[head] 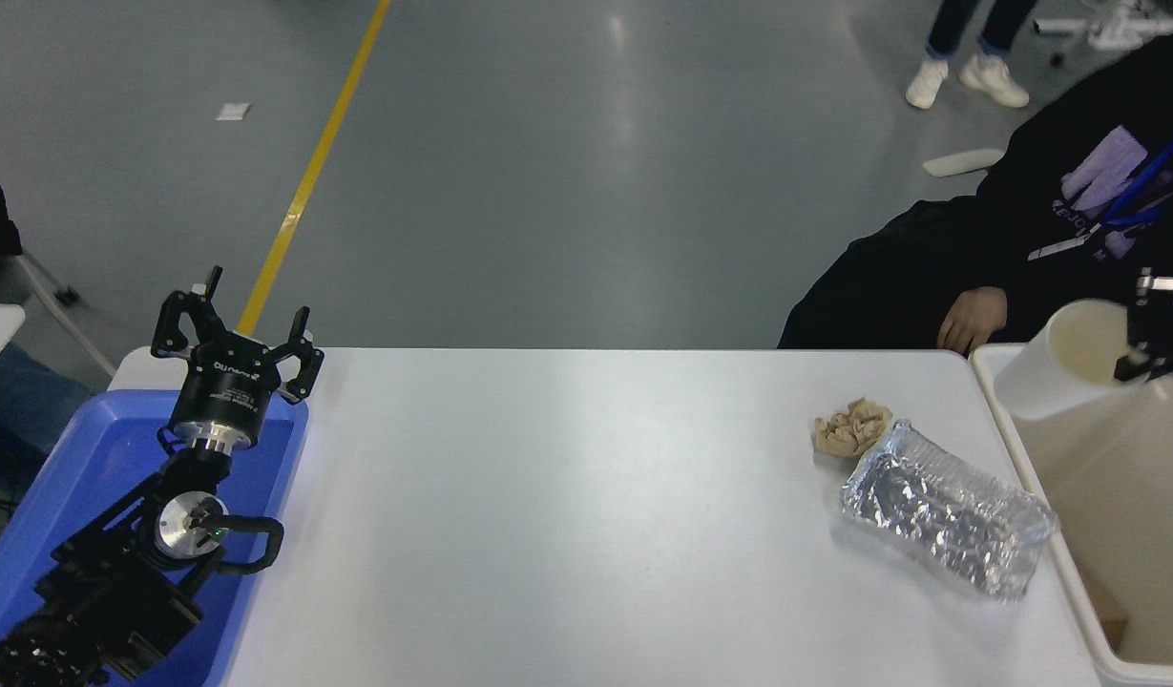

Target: Pick up paper cup place in dustbin

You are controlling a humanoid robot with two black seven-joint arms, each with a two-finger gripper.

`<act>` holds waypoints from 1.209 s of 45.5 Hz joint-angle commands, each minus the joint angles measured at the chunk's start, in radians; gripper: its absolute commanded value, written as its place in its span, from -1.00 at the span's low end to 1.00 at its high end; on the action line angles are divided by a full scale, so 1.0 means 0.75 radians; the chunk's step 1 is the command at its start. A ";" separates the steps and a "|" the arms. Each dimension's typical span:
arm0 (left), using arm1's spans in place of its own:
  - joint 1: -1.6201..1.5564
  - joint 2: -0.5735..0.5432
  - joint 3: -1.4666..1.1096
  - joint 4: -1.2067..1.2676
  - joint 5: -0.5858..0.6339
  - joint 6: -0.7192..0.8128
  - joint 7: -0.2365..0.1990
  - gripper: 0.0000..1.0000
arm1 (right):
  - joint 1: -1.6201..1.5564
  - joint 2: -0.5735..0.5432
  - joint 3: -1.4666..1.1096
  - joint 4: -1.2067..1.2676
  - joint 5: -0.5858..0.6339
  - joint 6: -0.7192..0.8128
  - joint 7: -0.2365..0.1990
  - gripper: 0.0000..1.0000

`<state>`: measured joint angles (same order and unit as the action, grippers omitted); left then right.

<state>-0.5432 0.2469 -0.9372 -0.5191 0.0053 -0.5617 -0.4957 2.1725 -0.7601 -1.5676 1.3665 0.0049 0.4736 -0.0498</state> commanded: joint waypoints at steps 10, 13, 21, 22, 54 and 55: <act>0.000 0.000 0.000 0.001 0.001 -0.002 -0.002 0.96 | -1.162 -0.144 0.587 -0.642 -0.009 -0.590 -0.003 -1.00; 0.000 0.000 0.000 0.001 0.001 0.000 -0.002 0.96 | -1.297 -0.136 0.691 -0.736 -0.009 -0.599 -0.003 -1.00; 0.000 0.000 -0.002 0.001 -0.001 0.000 0.000 0.96 | -1.540 -0.026 0.834 -1.014 -0.009 -0.601 -0.003 -1.00; 0.000 0.000 -0.002 0.001 -0.001 0.000 -0.002 0.96 | -1.567 -0.001 0.851 -1.051 -0.009 -0.605 -0.005 -1.00; 0.000 0.000 -0.002 0.001 0.001 0.000 -0.002 0.96 | -2.070 0.420 1.219 -1.767 -0.011 -0.652 -0.024 -1.00; 0.000 0.000 -0.002 0.001 0.001 0.000 -0.002 0.96 | -2.070 0.420 1.219 -1.767 -0.011 -0.652 -0.030 -1.00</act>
<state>-0.5430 0.2470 -0.9387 -0.5185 0.0053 -0.5615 -0.4969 0.6676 -0.4992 -0.6848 0.1182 -0.0029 -0.0111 -0.0553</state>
